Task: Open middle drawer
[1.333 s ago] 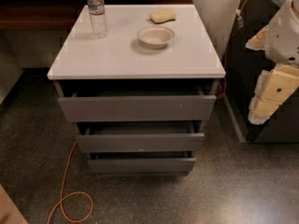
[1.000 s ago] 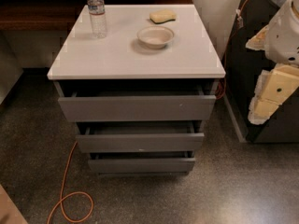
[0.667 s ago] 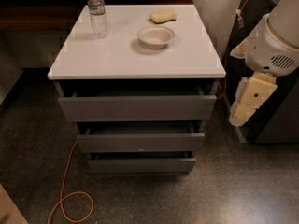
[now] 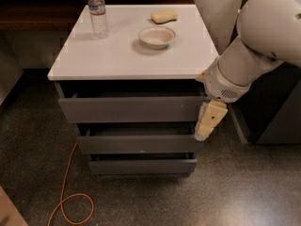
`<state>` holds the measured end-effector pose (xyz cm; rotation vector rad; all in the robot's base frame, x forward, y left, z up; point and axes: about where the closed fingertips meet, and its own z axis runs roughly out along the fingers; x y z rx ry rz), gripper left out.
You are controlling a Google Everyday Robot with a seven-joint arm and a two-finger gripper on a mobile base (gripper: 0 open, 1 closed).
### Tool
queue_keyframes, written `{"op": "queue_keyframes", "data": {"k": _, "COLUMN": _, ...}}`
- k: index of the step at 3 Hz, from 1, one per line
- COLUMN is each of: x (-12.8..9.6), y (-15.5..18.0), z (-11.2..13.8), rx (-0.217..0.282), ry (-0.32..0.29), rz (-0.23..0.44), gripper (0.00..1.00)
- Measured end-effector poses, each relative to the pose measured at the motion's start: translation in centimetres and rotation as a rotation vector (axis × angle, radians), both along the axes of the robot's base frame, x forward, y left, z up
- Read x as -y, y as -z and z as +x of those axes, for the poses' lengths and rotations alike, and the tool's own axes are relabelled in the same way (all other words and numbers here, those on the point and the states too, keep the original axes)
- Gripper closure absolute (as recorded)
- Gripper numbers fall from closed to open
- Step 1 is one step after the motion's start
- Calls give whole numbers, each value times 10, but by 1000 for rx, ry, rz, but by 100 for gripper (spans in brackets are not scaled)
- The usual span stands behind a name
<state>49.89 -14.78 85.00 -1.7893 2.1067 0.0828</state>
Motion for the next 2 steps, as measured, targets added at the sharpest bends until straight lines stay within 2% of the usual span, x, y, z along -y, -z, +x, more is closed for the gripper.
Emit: {"op": "queue_keyframes", "data": {"k": 2, "x": -42, "y": 82, "z": 2, "rx": 87, "ry": -207, "rz": -49, "gripper": 0}}
